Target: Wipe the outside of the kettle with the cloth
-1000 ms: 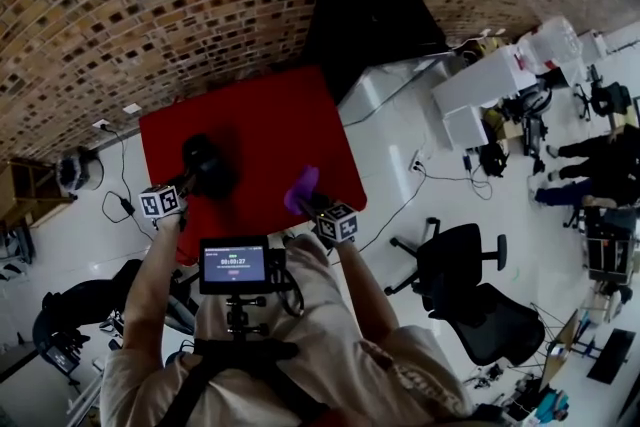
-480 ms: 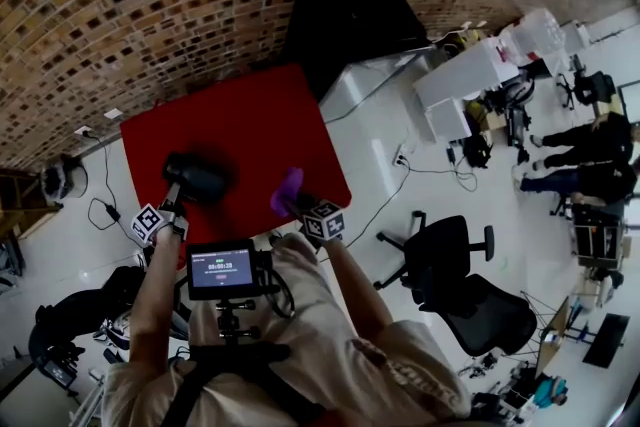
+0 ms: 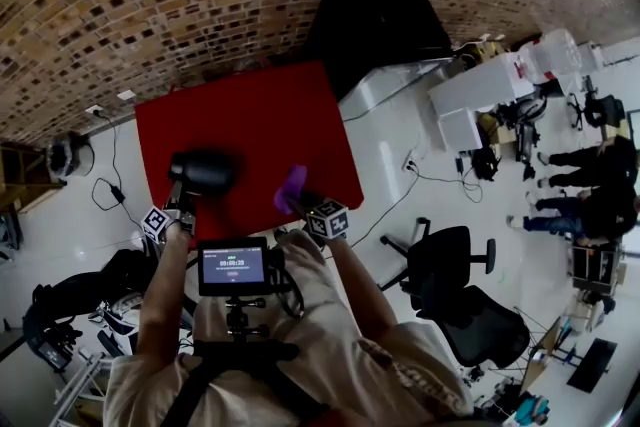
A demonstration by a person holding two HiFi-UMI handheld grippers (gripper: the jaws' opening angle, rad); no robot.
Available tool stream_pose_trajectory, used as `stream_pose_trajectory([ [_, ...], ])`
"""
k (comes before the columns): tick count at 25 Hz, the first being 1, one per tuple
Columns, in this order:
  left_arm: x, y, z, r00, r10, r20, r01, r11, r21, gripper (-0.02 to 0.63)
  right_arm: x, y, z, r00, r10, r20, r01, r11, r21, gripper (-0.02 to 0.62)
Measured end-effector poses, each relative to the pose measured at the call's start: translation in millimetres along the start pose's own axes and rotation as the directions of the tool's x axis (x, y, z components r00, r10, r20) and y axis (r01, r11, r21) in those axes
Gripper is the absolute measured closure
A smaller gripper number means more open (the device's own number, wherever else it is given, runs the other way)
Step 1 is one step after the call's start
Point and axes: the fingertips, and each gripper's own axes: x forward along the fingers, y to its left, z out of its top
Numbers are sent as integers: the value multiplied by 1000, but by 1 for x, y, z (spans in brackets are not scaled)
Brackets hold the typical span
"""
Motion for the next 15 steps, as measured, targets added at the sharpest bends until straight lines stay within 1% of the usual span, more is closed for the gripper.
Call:
stream_pose_trajectory([
  [2,-9,17,-1,999,31,30,-29,998,-63,480,7,8,3,1000,4,-30,-5,999,-32,500],
  [4,-19,30,-7,998,59,20,-57,995,-87,471,17,24,11,998,19,-59,-24,997,-72,500],
  [8,-32,46,-17,995,95,-33,-97,994,-47,472,54,59,25,992,69,-110,-86,983,-160,499],
  [10,-38,54,-25,990,129,-60,-131,991,-29,474,74,78,30,983,86,-160,-115,975,-187,500],
  [12,-42,63,-33,982,165,-91,-168,986,-20,476,96,95,32,971,83,-225,-132,968,-215,500],
  [15,-45,81,-49,975,174,-141,-180,983,-35,476,138,125,26,941,62,-333,-165,943,-289,500],
])
